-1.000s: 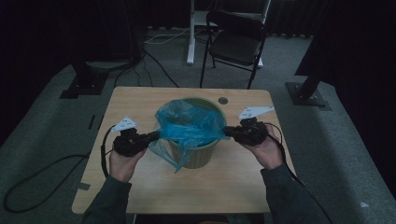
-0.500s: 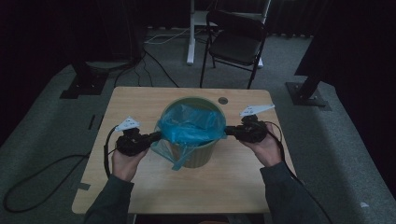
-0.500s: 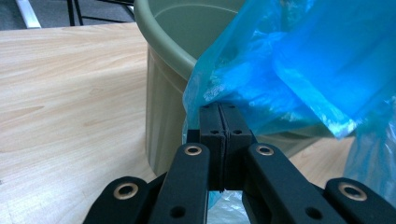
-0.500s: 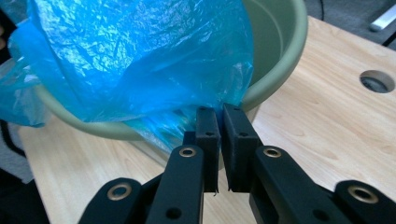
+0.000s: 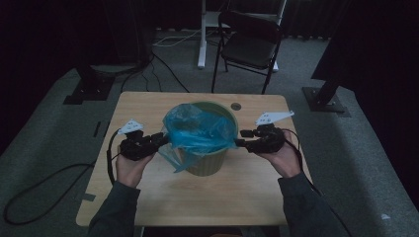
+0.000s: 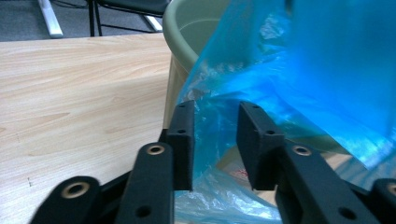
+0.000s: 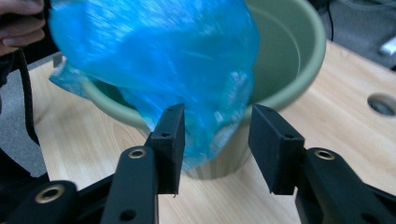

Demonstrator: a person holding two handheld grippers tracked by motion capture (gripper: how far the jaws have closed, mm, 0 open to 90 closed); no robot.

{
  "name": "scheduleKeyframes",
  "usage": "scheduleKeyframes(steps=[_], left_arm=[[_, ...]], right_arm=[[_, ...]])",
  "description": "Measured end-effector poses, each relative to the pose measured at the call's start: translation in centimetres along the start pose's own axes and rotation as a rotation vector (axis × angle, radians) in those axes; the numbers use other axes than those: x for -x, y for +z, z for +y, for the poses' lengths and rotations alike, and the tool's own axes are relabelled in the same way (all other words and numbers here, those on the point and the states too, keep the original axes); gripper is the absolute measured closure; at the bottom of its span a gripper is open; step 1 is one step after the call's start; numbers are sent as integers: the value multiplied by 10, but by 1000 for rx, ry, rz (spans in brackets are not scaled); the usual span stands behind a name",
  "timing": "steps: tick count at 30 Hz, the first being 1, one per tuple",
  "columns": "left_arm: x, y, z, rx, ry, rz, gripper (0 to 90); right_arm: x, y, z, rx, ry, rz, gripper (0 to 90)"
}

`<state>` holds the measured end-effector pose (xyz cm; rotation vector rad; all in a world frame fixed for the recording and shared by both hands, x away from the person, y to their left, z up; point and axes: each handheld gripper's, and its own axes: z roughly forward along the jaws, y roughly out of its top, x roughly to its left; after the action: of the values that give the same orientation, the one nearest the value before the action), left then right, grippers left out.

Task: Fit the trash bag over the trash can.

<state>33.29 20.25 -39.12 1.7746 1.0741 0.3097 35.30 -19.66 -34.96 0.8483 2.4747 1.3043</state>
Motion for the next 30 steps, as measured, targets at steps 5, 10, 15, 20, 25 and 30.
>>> scheduleKeyframes(steps=[5, 10, 15, 20, 25, 30], left_arm=[[6, -11, -4, 12, 13, -15, 594], [13, -16, -5, 14, 26, -32, 567], [31, -19, -3, 13, 57, -72, 554], [47, -15, 2, 9, 95, -93, 532], [66, -4, 6, 8, 137, -105, 498], [75, 10, 5, -7, 170, -90, 601]], right_arm=[[-11, 1, 10, 17, -76, 12, 513], [-11, 5, 16, 21, -79, -5, 573], [-13, 8, 19, -1, -78, -4, 798], [-15, 9, 20, -6, -82, 1, 827], [-16, 9, 21, -5, -84, 5, 827], [-15, 9, 21, -5, -78, 1, 827]])
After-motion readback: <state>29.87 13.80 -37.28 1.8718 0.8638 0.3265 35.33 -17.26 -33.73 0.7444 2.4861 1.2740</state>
